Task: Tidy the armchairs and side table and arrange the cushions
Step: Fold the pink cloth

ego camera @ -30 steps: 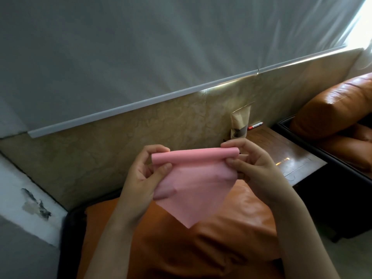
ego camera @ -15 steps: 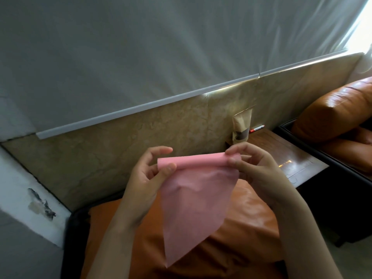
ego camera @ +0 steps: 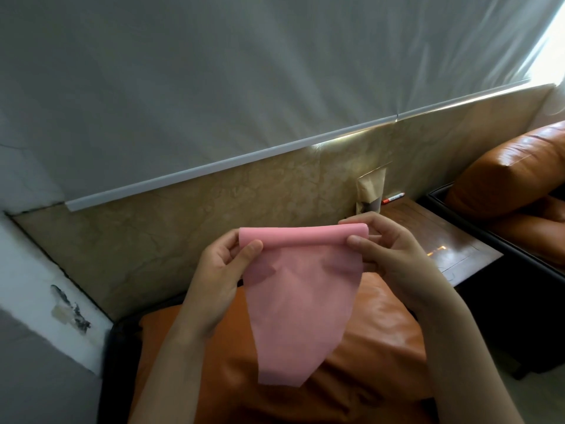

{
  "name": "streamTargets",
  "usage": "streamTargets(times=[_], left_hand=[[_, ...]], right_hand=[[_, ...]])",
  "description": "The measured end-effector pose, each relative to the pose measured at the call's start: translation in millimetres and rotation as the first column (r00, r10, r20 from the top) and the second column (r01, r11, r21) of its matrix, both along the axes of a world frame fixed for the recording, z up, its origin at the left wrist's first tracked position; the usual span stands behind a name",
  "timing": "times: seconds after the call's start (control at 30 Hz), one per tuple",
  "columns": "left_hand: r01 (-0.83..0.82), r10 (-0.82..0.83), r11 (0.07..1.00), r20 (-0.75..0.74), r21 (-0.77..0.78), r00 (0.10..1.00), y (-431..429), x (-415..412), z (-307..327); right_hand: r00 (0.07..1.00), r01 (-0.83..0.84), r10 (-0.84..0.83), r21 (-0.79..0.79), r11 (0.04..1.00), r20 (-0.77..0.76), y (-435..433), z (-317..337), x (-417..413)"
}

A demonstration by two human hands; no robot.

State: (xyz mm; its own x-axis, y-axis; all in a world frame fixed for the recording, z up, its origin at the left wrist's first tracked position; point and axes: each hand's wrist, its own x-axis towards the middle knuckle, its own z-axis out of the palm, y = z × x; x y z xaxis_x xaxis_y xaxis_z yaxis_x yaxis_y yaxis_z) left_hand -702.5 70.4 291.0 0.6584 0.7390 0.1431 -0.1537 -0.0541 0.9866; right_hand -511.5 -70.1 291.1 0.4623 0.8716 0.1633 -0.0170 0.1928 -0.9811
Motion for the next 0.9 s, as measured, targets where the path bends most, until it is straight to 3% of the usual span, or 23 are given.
streamTargets(times=[0.23,0.47,0.7,0.9], left_hand=[[0.066,-0.064,0.996,0.029,-0.065,0.998,1,5,1],[0.069,-0.069,0.998,0.021,-0.008,0.997,6,5,-2],[-0.012,0.013,0.998,-0.022,0.066,1.0,-1,6,4],[0.034,-0.034,0.999,-0.025,0.007,0.999,-1,3,6]], right_hand=[[1.0,-0.006,0.006,0.042,0.999,-0.014,1,0,4],[0.999,-0.042,0.042,0.051,0.998,-0.002,-2,-1,8],[0.998,0.057,-0.058,0.067,0.996,0.016,2,-5,8],[1.0,-0.005,0.003,0.096,0.995,0.017,-1,-5,13]])
